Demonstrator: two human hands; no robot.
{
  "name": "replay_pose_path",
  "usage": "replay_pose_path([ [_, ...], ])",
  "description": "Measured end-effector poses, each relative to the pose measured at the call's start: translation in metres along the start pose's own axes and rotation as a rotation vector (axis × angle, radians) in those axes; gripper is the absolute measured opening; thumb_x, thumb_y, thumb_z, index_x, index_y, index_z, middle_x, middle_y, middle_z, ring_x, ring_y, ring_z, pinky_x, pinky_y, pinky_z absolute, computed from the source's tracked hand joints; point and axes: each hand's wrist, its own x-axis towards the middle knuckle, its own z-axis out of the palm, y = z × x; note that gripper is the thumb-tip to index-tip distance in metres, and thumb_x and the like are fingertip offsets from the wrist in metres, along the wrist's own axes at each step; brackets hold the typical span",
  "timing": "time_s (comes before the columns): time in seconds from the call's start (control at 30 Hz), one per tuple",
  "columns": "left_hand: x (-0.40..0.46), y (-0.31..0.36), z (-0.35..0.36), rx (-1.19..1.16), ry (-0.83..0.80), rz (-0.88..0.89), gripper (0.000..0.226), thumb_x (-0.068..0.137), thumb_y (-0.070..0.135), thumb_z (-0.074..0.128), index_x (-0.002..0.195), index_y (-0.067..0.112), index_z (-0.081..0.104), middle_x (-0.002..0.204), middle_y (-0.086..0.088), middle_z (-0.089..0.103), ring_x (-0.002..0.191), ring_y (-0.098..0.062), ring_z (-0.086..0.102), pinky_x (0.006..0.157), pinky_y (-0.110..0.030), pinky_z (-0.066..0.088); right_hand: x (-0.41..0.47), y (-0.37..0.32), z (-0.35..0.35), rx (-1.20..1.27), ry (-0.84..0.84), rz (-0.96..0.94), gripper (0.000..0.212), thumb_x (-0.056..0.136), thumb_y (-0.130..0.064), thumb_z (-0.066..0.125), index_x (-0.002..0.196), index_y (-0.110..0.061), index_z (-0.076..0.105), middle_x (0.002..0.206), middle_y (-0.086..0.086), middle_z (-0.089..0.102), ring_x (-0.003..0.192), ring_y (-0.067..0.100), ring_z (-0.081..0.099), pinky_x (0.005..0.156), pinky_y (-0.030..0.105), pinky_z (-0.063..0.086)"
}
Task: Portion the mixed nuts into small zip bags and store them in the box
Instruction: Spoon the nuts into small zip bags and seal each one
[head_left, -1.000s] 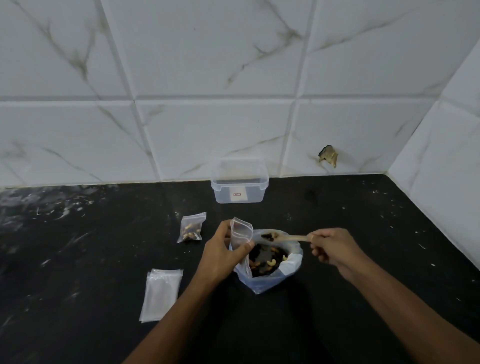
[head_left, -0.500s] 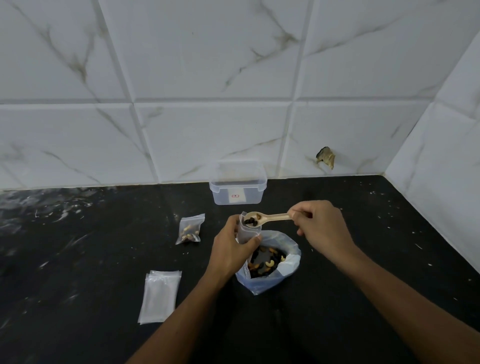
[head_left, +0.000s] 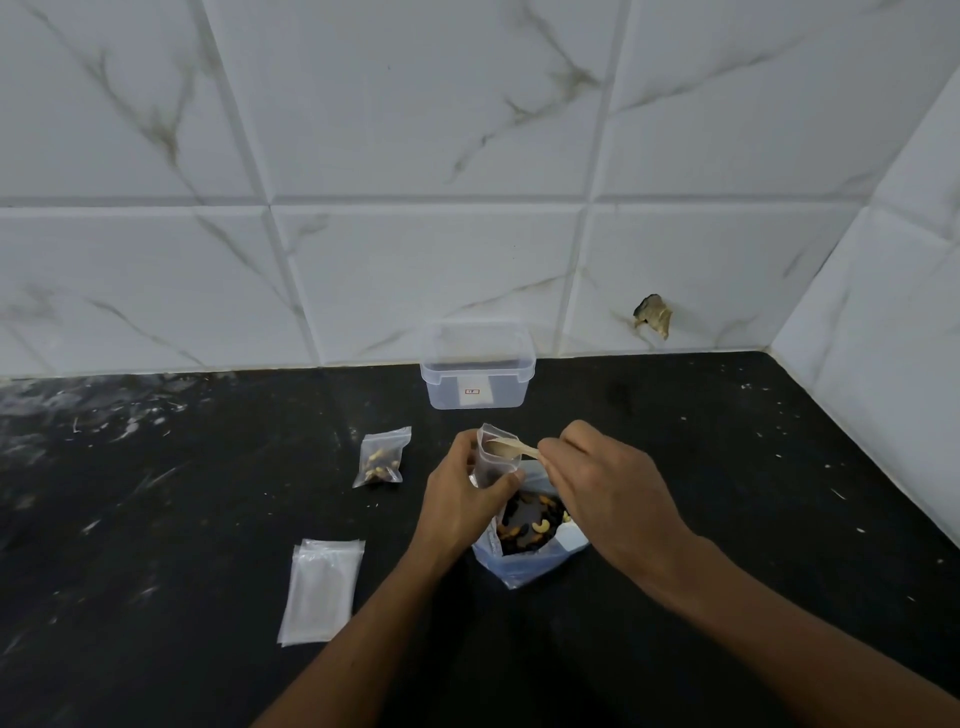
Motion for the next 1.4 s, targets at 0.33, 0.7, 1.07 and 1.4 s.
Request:
replay_pose_path([
  [0.33,-0.008,-0.012,-0.016,-0.068,0.001,-0.03,0.043,0.083,0.035,0.076,0.117,0.041,0.049,0.109,0.019,0.064,0.097,0.011,0.062,0.075,-0.015,0.052,0.001,0.029,-0.006,0.287,0.188,0.364,0.008,0.087,-0.006,0.066,0.09,-0.01,0.072,0.075,0.001,0.062,0.063,0.007,0.054,0.059,0.015,0.043],
  [0.7,-0.014,-0.039,-0.016,-0.22,-0.106,-0.147,0.047,0.08,0.039,0.077,0.122,0.038,0.054,0.119,0.009,0.067,0.107,-0.009,0.067,0.09,-0.041,0.058,-0.046,0.031,0.08,0.218,-0.202,0.631,0.012,0.096,-0.018,0.056,0.092,-0.018,0.067,0.083,-0.005,0.059,0.073,0.005,0.057,0.068,0.024,0.053],
  [1.07,-0.01,-0.043,-0.01,-0.201,-0.172,-0.155,0.056,0.067,0.052,0.079,0.118,0.046,0.055,0.12,0.008,0.066,0.111,-0.013,0.066,0.091,-0.046,0.058,-0.035,0.008,0.104,0.553,-0.268,0.893,0.019,0.095,-0.015,0.057,0.082,-0.018,0.071,0.075,-0.007,0.065,0.07,0.004,0.062,0.06,0.019,0.051],
  [1.4,-0.011,-0.041,-0.015,-0.206,-0.142,-0.155,0.047,0.076,0.039,0.08,0.117,0.043,0.057,0.115,0.008,0.069,0.105,-0.009,0.068,0.09,-0.043,0.058,-0.032,0.025,0.1,0.756,-0.31,1.194,0.017,0.095,-0.012,0.056,0.101,-0.011,0.072,0.087,0.003,0.068,0.071,0.011,0.064,0.062,0.024,0.05],
])
